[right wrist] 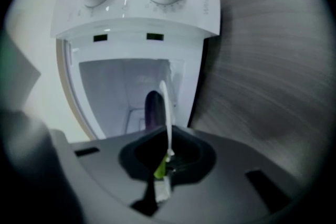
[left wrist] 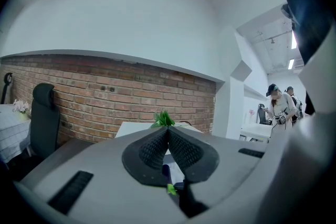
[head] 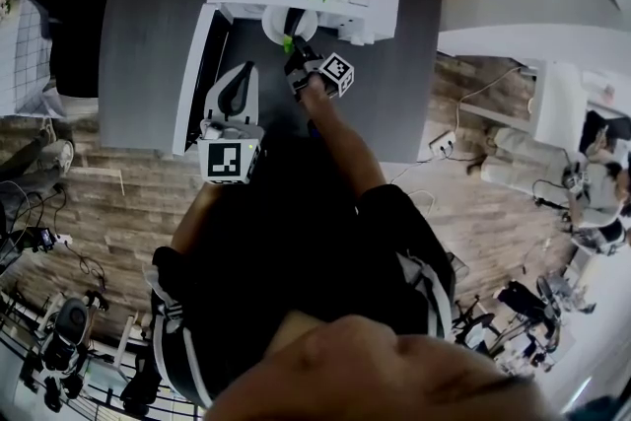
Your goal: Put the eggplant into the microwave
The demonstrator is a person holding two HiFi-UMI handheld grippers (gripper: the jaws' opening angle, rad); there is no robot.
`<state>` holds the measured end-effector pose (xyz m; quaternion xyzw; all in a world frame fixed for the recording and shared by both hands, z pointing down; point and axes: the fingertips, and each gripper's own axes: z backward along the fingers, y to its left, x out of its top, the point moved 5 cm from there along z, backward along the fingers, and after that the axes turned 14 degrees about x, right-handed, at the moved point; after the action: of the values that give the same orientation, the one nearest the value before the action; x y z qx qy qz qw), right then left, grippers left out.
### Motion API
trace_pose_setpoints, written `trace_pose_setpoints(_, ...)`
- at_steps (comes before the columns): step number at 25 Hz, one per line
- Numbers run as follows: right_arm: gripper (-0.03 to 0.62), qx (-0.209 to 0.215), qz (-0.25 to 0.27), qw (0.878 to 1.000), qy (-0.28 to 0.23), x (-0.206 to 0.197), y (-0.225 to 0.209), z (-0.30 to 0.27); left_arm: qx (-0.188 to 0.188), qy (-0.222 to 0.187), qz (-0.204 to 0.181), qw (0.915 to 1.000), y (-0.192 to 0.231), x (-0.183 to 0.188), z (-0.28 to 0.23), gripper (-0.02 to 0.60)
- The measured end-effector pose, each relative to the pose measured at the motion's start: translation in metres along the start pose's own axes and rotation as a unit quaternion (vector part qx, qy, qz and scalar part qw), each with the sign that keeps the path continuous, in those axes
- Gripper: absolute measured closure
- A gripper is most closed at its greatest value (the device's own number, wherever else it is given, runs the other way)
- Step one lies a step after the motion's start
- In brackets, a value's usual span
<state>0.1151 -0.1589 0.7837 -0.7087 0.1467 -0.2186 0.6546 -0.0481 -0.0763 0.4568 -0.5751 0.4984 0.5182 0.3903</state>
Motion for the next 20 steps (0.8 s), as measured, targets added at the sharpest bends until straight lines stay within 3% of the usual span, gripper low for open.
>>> trace_pose_setpoints(20, 0.556, -0.011, -0.01, 1.0, -0.004, 0.012, -0.005, -0.029, -0.001, 0.023, -0.008, 0.9997, 0.001, -0.007, -0.015, 0.546)
